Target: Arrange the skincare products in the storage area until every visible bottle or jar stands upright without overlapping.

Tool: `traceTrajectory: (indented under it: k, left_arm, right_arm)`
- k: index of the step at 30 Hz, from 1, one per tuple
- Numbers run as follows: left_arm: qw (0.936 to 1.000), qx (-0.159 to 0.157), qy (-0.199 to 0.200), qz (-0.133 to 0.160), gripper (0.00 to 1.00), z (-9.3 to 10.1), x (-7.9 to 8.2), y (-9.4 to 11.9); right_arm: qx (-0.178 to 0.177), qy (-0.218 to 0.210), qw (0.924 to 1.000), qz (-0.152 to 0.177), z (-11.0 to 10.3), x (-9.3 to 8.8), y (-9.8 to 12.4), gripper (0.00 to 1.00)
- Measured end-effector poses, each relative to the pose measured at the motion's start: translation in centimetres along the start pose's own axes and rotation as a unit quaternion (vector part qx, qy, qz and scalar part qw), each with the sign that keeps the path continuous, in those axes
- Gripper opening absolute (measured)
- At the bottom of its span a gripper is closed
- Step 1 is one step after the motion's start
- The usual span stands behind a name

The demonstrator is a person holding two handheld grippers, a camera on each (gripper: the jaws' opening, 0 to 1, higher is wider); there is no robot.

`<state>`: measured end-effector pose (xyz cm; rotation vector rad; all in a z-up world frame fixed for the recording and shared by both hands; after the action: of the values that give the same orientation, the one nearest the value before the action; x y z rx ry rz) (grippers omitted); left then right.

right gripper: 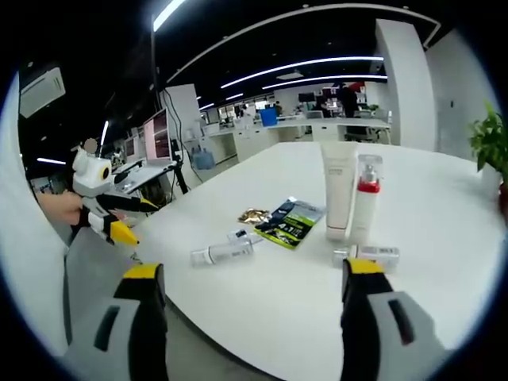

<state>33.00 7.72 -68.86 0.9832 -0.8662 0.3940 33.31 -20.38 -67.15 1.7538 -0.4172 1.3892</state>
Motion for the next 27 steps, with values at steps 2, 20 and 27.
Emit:
traceTrajectory:
  k: [2, 20, 27]
  left_arm:
    - [1.0000, -0.001, 0.000, -0.002, 0.92, 0.0, 0.0, 0.0]
    - [0.9999, -0.004, 0.007, -0.009, 0.93, 0.0, -0.4, -0.2]
    - [0.9999, -0.004, 0.010, -0.012, 0.93, -0.1, -0.5, -0.2]
  right_arm:
    - [-0.001, 0.000, 1.0000, 0.000, 0.0, 0.0, 0.0, 0.92]
    - [-0.011, 0.011, 0.9996, -0.024, 2.4, -0.6, -0.1, 0.92]
    - [-0.013, 0.025, 0.9988, -0.041, 3.8, -0.7, -0.6, 0.92]
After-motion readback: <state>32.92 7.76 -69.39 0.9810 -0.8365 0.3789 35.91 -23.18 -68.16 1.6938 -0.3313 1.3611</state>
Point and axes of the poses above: the point that each gripper's makers call its tool centre point, and the gripper's own axes: y roughly backward along the fingers, z roughly to its right, x roughly out of its top, the point moved 5 cm from there along y, roughly backward along the fingers, and after that the axes turned 7 degrees about y, right-handed, at the moved point
